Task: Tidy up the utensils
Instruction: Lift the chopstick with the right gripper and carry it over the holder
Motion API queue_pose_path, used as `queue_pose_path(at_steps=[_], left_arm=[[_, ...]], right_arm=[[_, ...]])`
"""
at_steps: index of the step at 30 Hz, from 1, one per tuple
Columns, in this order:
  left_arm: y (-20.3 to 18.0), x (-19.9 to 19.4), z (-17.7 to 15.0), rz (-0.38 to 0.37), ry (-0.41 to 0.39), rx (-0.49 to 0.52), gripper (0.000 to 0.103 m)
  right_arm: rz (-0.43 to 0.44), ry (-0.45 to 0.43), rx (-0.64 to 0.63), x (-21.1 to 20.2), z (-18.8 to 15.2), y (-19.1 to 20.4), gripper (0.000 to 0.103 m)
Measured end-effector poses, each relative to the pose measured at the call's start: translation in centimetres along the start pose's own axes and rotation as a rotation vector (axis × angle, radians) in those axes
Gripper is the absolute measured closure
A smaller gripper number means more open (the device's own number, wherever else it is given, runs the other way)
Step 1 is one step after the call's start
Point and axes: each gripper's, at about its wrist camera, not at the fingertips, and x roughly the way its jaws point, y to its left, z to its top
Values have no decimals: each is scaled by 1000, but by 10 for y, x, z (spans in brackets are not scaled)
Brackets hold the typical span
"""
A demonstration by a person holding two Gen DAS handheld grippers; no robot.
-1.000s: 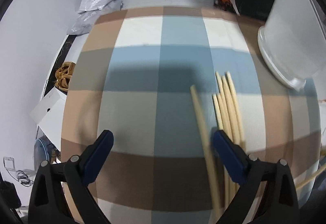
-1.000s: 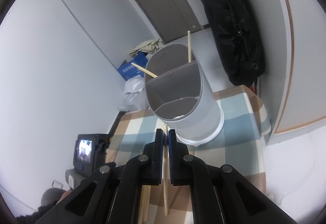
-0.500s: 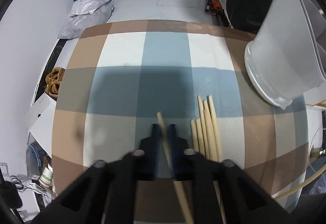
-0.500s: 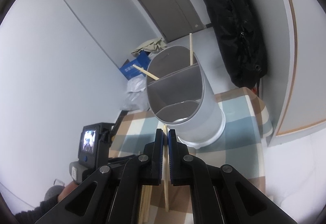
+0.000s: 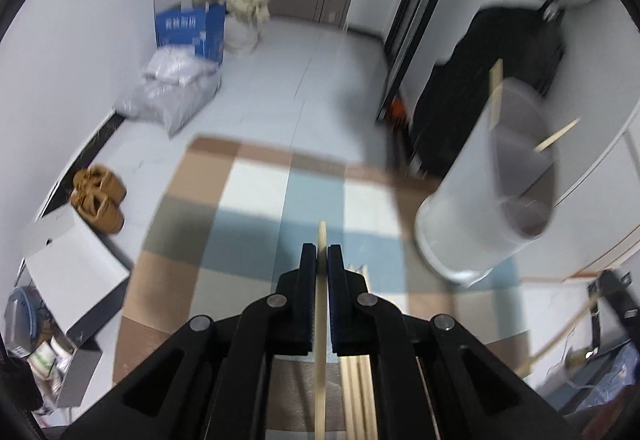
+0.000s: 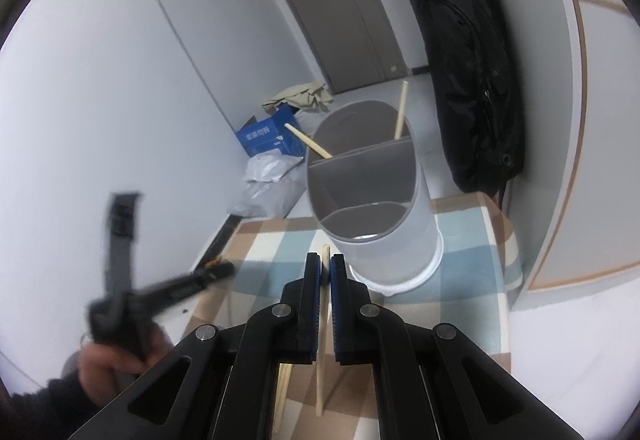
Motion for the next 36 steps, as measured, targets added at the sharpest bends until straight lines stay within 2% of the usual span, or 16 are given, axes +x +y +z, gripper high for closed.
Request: queue_pose_path(at_steps=[2,7,11,21,28,36], left_arm=[[-4,-21,-2,-33,-67,6,102],[-13,-36,1,-64,-132,75,102],[-22,-39,0,-72,-132,144,102],[-35,-65,17,-98,-126,192,102],[-58,-88,57,-159,-168,192,102],[-88,-94,113,-231,-218,171,102]], right_arm=[[-1,-12,-32,-3,-2,8,99],[-16,-37,-103,-7,-9,26,99],[-29,-43,-133,-6,-8,36,99],[-14,-95,-123,-19,13,41,99],[-13,-135,-105,-39,57,35,99],[-33,-196,-107,-53,130,23,99]])
